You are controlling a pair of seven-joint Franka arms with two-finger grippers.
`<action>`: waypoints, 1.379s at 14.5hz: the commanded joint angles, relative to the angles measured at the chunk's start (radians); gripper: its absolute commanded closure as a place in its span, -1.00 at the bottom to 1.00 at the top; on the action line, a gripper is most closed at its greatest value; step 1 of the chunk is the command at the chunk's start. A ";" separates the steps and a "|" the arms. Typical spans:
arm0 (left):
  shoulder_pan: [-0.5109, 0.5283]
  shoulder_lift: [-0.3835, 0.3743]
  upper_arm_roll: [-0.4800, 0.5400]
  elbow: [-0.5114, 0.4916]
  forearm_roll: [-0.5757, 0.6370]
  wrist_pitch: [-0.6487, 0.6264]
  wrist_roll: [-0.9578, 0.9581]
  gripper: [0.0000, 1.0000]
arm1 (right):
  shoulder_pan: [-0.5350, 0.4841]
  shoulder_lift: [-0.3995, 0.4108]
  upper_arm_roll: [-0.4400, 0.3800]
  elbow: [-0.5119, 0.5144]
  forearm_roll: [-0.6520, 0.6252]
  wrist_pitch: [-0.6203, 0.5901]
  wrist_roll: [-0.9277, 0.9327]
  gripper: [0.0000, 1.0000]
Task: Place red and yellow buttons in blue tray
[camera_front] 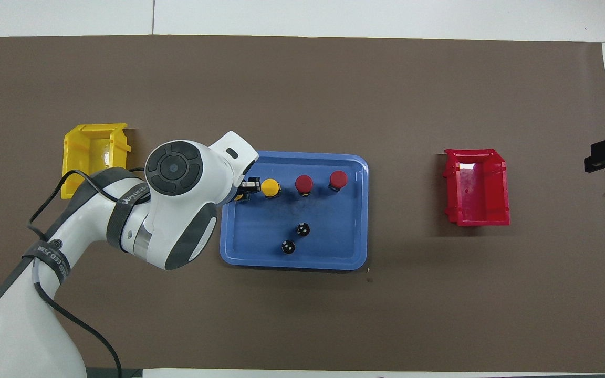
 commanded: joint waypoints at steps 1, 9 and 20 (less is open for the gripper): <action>-0.012 -0.014 0.011 -0.027 -0.014 0.030 -0.008 -0.15 | -0.006 -0.022 0.003 -0.025 -0.004 0.004 -0.025 -1.00; 0.006 -0.016 0.018 0.031 -0.012 -0.042 0.007 -0.89 | -0.006 -0.022 0.005 -0.025 -0.004 0.004 -0.025 -1.00; 0.308 -0.074 0.025 0.284 0.015 -0.464 0.356 -1.00 | -0.004 -0.022 0.005 -0.025 -0.004 0.004 -0.025 -1.00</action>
